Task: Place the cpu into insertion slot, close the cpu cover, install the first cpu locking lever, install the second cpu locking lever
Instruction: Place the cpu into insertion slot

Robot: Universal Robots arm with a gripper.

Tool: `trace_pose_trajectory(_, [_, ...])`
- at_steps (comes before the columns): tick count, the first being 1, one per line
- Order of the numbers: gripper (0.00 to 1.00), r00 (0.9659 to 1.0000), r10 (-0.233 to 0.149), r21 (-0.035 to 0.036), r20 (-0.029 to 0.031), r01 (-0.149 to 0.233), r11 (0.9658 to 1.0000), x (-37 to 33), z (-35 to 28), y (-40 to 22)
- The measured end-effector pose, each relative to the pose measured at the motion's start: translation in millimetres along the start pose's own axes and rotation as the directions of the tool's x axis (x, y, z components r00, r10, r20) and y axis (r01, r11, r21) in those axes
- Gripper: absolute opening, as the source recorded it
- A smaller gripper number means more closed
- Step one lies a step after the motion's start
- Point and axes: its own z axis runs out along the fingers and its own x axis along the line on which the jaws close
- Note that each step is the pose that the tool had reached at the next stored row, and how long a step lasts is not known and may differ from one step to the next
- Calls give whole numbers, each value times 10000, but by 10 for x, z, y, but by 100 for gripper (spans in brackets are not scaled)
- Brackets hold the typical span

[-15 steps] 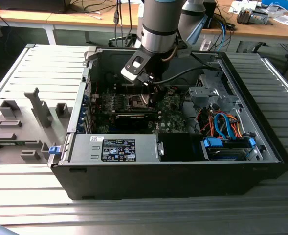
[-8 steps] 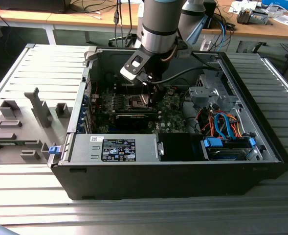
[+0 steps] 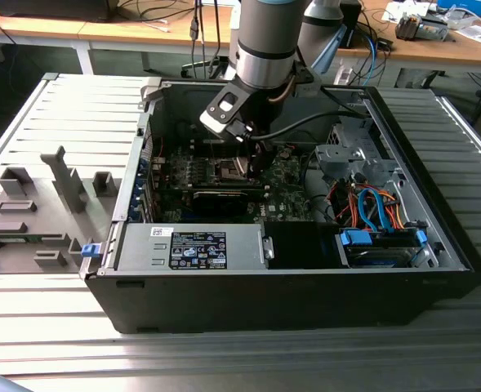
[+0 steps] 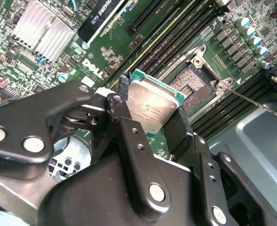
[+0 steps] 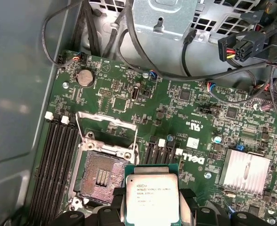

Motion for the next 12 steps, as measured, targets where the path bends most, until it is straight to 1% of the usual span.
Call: trace_pose_trajectory(12, [54, 9993, 369, -14, -5, -369, 9993, -1, 0, 0])
